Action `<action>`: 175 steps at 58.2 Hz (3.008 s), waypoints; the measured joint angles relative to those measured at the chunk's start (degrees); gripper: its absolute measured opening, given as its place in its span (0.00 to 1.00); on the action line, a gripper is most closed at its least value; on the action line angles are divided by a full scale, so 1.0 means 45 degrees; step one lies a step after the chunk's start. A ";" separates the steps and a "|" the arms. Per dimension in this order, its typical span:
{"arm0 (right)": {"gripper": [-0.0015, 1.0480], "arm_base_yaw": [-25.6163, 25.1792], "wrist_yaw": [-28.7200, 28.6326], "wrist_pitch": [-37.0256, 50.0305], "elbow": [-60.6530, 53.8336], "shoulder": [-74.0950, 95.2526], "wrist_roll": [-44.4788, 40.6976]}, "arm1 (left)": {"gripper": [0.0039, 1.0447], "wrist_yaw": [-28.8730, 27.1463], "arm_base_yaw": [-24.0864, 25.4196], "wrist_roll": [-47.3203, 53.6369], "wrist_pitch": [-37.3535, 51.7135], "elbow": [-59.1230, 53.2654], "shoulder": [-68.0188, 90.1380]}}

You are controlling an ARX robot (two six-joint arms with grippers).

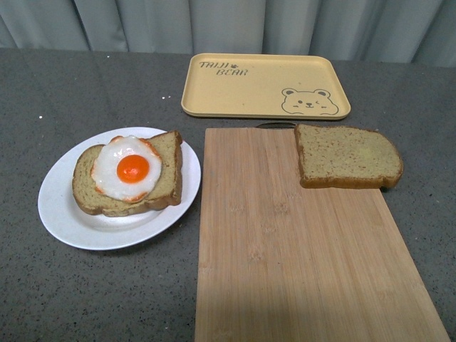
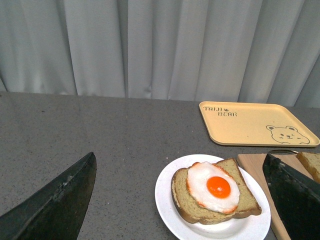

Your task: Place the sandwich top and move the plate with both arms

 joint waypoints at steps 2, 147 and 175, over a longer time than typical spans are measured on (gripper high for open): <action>0.91 0.0000 0.0000 0.0000 0.0000 0.0000 0.0000 | 0.94 0.0000 0.0000 0.0000 0.0000 0.0000 0.0000; 0.91 -0.3249 -0.2186 0.5756 0.5367 1.7986 -0.1229 | 0.94 0.0024 0.0000 0.0005 -0.0010 0.0000 -0.0005; 0.91 -0.2089 -0.6377 0.2511 1.0807 2.4611 0.2841 | 0.94 0.0024 0.0000 0.0005 -0.0010 0.0000 -0.0005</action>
